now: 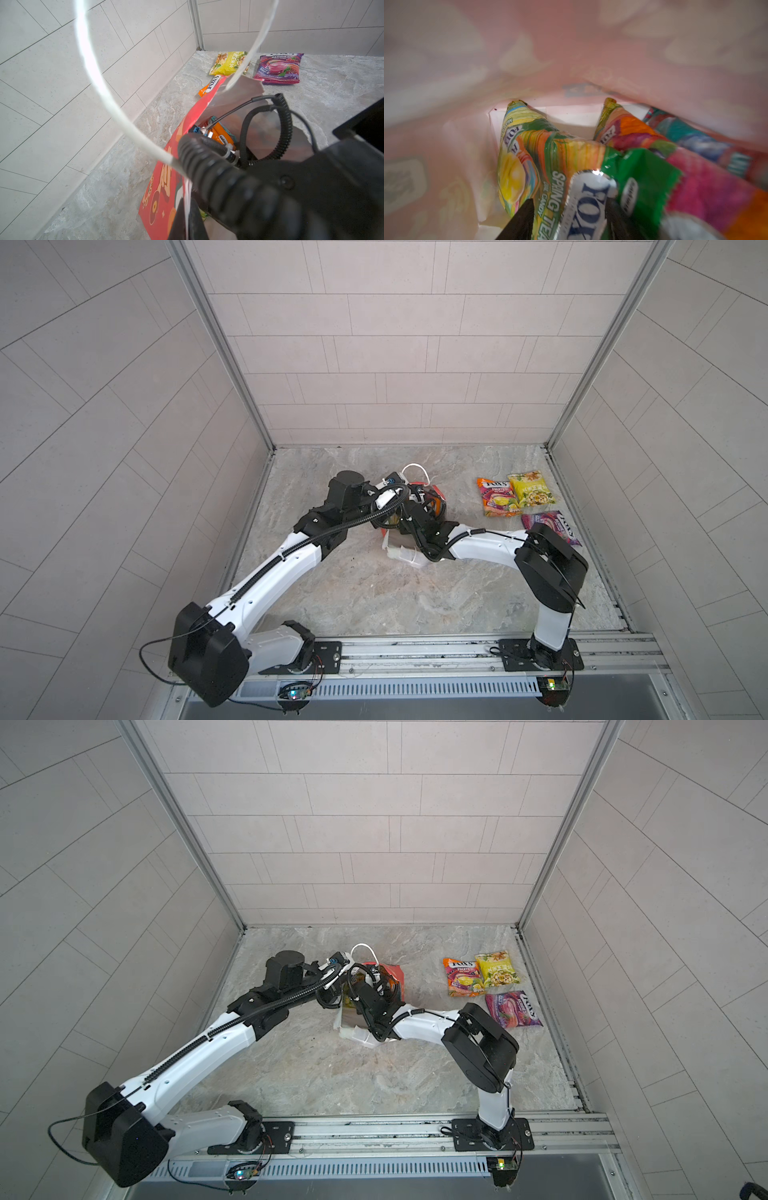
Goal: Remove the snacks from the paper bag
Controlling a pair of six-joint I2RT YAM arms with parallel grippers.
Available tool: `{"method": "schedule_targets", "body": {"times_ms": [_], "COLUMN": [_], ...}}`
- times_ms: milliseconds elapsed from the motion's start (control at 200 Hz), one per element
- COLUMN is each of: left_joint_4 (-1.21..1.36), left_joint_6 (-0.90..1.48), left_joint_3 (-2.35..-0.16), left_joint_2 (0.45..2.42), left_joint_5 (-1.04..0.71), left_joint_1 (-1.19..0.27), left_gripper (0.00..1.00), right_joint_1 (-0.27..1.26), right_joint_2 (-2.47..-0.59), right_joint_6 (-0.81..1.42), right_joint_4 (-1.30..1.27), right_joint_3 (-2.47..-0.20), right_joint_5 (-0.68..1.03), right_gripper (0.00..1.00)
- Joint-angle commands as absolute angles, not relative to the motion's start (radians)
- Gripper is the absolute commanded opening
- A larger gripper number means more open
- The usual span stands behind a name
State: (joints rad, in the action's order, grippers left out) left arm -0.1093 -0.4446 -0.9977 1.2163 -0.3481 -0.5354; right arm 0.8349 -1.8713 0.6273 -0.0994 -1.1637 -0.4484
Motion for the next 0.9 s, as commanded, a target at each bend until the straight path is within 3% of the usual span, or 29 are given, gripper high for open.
{"method": "schedule_targets", "body": {"times_ms": [0, 230, 395, 605, 896], "left_joint_4": [-0.092, -0.089, -0.09, -0.086, -0.09], "left_joint_6": [-0.443, -0.444, -0.445, -0.445, -0.448], "left_joint_3": [-0.993, -0.989, -0.989, -0.985, -0.985], "left_joint_2": [1.2, 1.194, 1.194, 1.198, 1.199], "left_joint_5": [-0.381, -0.382, -0.381, -0.379, -0.366], "left_joint_1": [-0.538, -0.539, -0.538, -0.538, -0.539], "left_gripper": [0.0, 0.0, 0.0, 0.0, 0.0], "right_joint_1": [0.815, 0.807, 0.804, 0.806, 0.811], "right_joint_2": [-1.944, -1.992, -1.963, -1.87, -1.72], "right_joint_6": [0.64, 0.609, 0.572, 0.531, 0.501], "right_joint_4": [-0.083, -0.259, -0.407, -0.479, -0.441], "right_joint_3": [-1.201, -1.193, -1.15, -1.084, -1.002], "right_joint_5": [-0.436, -0.412, -0.333, -0.265, -0.199], "right_gripper": [0.53, 0.39, 0.17, 0.01, 0.0]}}
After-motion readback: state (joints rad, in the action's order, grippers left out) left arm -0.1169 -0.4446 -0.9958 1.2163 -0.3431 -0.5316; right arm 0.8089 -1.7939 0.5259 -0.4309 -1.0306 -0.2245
